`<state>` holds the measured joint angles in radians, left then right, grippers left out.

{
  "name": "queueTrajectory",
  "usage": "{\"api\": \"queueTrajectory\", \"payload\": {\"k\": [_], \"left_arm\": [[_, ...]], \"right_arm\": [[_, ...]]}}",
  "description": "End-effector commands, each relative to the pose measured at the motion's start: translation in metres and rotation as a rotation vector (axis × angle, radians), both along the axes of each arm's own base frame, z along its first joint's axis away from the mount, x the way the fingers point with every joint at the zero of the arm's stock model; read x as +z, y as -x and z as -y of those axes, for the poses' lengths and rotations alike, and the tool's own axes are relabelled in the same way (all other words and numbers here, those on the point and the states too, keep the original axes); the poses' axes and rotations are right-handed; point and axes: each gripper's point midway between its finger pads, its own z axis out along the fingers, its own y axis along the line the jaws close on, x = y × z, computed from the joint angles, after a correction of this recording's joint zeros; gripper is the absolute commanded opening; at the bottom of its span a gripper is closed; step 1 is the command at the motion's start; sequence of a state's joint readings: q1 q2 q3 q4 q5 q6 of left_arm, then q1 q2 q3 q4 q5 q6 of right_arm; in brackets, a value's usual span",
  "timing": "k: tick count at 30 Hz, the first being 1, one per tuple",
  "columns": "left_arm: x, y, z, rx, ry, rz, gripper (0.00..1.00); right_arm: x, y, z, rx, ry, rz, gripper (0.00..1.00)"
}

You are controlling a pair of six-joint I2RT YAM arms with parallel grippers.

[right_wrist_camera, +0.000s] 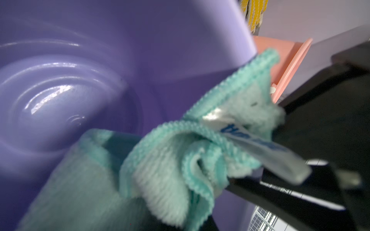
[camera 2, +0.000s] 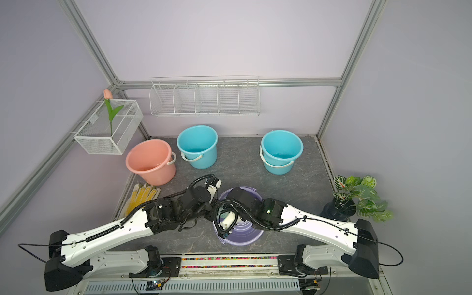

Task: Wipe the inside of the bucket with a cloth
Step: Wipe the dirt from the inside of the bucket.

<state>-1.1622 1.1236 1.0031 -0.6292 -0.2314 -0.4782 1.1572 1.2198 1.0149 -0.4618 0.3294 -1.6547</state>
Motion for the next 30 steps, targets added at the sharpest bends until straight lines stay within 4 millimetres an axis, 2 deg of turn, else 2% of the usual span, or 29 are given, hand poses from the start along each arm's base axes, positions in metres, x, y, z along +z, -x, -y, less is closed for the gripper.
{"api": "queueTrajectory", "payload": {"k": [1, 8, 14, 18, 22, 26, 30], "left_arm": [[0.006, 0.006, 0.004, -0.017, 0.048, -0.018, 0.0], [0.006, 0.004, 0.003, -0.008, 0.042, -0.007, 0.0], [0.01, 0.0, -0.002, 0.017, 0.038, 0.014, 0.0], [0.012, -0.003, -0.005, 0.036, 0.04, 0.026, 0.0], [0.013, -0.005, -0.007, 0.058, 0.043, 0.032, 0.0], [0.013, -0.007, -0.009, 0.075, 0.046, 0.033, 0.0], [0.014, -0.008, -0.008, 0.081, 0.052, 0.036, 0.0]], "right_arm": [[0.017, -0.02, 0.017, -0.05, 0.04, 0.084, 0.07], [0.019, -0.024, 0.055, -0.166, 0.093, 0.097, 0.07], [0.016, -0.009, 0.093, -0.244, 0.137, 0.05, 0.07], [0.003, 0.014, 0.112, -0.24, 0.161, -0.035, 0.07], [-0.015, 0.048, 0.123, -0.203, 0.185, -0.18, 0.07], [-0.024, 0.082, 0.121, -0.155, 0.146, -0.354, 0.07], [-0.026, 0.115, 0.106, -0.089, 0.077, -0.542, 0.07]]}}
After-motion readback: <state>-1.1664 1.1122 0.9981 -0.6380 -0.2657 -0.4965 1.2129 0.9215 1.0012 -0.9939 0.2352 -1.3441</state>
